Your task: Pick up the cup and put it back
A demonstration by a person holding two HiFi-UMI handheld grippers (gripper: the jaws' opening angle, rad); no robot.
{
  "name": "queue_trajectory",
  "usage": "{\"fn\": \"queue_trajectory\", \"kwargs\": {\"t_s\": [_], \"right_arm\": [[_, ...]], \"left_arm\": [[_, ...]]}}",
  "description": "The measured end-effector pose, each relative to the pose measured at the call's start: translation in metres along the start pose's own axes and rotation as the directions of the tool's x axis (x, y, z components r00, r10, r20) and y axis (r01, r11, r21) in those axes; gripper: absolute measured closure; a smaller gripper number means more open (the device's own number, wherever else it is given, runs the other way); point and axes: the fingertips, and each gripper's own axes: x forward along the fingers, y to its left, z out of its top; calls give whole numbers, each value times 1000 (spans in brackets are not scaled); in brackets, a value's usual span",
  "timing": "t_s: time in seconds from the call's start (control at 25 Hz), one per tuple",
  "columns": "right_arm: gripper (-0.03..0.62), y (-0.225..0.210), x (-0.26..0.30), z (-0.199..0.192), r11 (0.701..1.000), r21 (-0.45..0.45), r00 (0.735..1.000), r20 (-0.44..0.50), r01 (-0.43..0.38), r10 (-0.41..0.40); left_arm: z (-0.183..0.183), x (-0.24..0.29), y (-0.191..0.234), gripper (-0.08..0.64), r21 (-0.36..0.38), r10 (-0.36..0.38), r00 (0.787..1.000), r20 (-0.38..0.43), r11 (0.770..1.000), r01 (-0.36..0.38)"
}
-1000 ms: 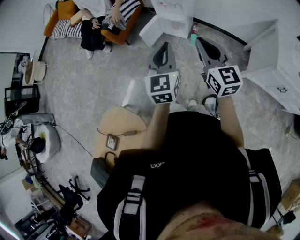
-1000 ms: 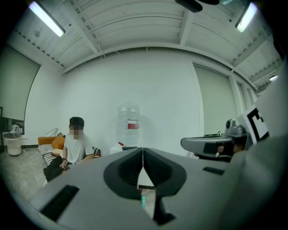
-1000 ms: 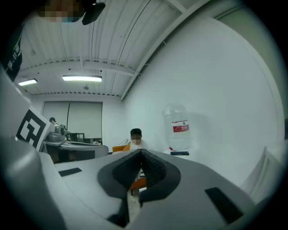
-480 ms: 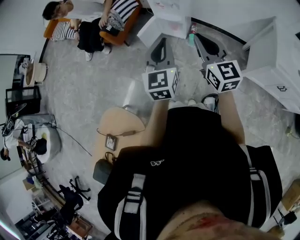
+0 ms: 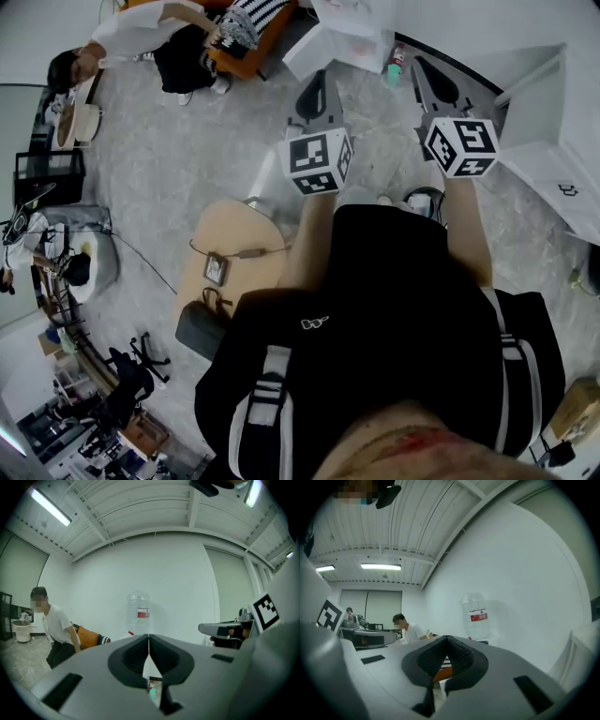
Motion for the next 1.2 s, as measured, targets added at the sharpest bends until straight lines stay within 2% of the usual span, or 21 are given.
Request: {"fn": "queue_trajectory", "kwargs": {"t_s": [0.28,0.48,0.6,0.8,1.2], "right_arm": [[583,9,15,-6,998,25,998,8,-56,56],[583,8,39,-7,998,17,998,1,-65,65],[583,0,58,-4,999,0,999,0,-51,51],[583,-36,98,-11,1000,14,1000,-12,20,-19],[583,-51,244,-2,999,18,999,-9,51,-50]], "left_arm": [[-2,-9,21,546,15,71,997,-12,997,-71],[1,11,39,546,9,77,997,-8,997,-77],[2,36,53,546,-12,70,998,-4,997,-71],[-3,87,69,546,-26,35,999,-12,999,-36],[5,206,156,546,-54,-31,998,-57,998,28]]}}
